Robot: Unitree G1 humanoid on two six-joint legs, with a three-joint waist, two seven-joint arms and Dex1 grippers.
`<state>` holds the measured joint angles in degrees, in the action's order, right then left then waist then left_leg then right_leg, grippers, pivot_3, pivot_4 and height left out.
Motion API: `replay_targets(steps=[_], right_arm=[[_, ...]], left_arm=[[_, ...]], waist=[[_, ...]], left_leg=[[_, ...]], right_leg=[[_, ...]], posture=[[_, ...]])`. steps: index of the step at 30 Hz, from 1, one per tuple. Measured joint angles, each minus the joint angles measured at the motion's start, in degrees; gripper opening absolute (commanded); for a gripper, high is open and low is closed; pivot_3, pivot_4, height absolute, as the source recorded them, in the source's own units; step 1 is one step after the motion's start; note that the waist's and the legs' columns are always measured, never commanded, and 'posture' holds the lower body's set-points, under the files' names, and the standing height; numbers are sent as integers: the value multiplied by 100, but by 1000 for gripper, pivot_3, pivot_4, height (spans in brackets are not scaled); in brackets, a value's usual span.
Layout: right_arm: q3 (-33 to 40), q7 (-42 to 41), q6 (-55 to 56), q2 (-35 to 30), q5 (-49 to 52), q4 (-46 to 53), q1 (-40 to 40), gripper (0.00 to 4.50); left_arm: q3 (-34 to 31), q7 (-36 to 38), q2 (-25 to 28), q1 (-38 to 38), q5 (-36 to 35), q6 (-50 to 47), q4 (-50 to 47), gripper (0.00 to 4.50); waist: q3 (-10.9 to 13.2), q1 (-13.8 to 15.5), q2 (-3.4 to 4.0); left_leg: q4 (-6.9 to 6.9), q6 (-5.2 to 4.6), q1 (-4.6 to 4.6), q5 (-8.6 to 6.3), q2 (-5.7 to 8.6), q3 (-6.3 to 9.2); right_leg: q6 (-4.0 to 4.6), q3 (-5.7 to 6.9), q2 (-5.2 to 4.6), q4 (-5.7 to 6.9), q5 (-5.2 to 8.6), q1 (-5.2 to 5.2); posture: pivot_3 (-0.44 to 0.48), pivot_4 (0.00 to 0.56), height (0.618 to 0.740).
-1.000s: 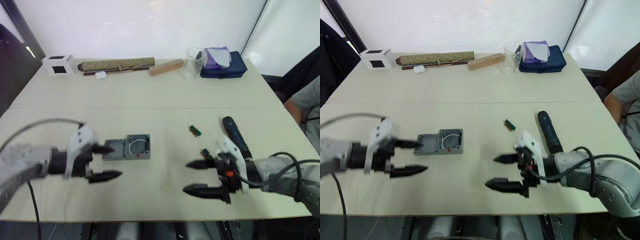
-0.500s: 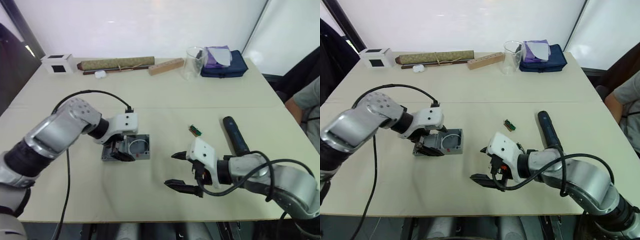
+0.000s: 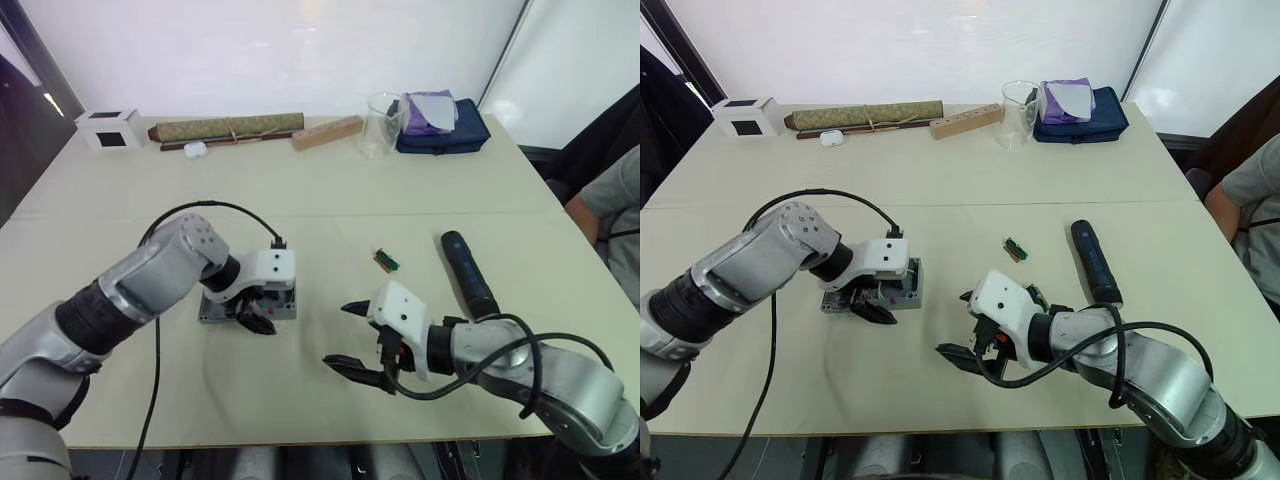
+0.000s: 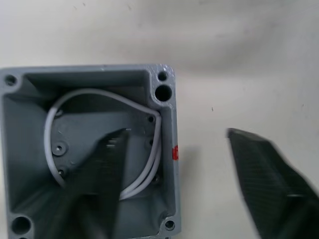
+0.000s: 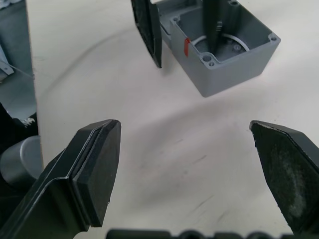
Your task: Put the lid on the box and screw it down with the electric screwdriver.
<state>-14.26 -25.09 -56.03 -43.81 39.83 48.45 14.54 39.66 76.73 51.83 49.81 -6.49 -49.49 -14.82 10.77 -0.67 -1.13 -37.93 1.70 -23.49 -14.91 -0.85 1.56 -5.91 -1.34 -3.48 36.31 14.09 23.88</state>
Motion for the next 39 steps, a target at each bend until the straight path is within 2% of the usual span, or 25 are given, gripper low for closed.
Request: replay_targets(steps=[5,17,23,26,30,34,35,36,39], right_arm=[[23,9,-54,19,-30,1,2,4500],[161,-86,-197,-53,-12,84,-8,4500],[1000,-541,-406,-517,672,230,-442,4500],[1090,-564,-494,-618,792,280,-487,4500],[1127,-442,-560,-606,883,303,-444,4500],[1194,-207,-665,-544,1001,336,-416,4500],[1241,-118,-724,-517,1051,383,-431,4500],[1265,-36,-747,-492,1103,436,-440,4500],[1292,131,-814,-467,1198,528,-468,4500]], left_arm=[[12,-56,-125,-1,243,54,92,16],[-56,230,-259,112,423,377,374,16],[-341,1259,-419,433,51,2618,1029,16],[-190,1531,-592,675,11,3626,1630,16],[231,1554,-943,905,301,4338,2499,16],[357,1557,-1335,1007,653,4672,3124,16],[385,1559,-1414,1051,729,4734,3249,594],[385,1557,-1478,1076,784,4785,3319,798],[385,1557,-1538,1076,845,4904,3398,1914]], waist=[[0,2,0],[-6,26,5],[-3,53,2],[-5,29,4],[-5,16,4],[-4,13,3],[-4,13,3],[-4,13,3],[-4,8,3]], left_leg=[[0,0,0,0,0,0],[-6,0,8,0,2,3],[-7,0,4,0,2,1],[-7,-1,8,0,2,3],[-9,-1,6,0,2,2],[-9,-2,2,-1,2,2],[-9,-2,2,-1,2,2],[-9,-2,2,-1,2,3],[-9,-3,3,-1,2,3]], right_leg=[[0,0,0,0,0,0],[0,4,-4,0,0,-14],[1,6,-6,-3,-1,-12],[2,6,-4,0,-1,-14],[1,5,-4,0,-1,-14],[1,5,-4,-1,-2,-12],[1,5,-4,-1,-2,-12],[0,5,-4,-1,-2,-12],[0,5,-4,0,-2,-12]], posture=[[0,150,740],[0,150,740],[0,150,740],[0,150,740],[0,150,740],[0,150,740],[0,150,740],[0,150,740],[0,150,740]])
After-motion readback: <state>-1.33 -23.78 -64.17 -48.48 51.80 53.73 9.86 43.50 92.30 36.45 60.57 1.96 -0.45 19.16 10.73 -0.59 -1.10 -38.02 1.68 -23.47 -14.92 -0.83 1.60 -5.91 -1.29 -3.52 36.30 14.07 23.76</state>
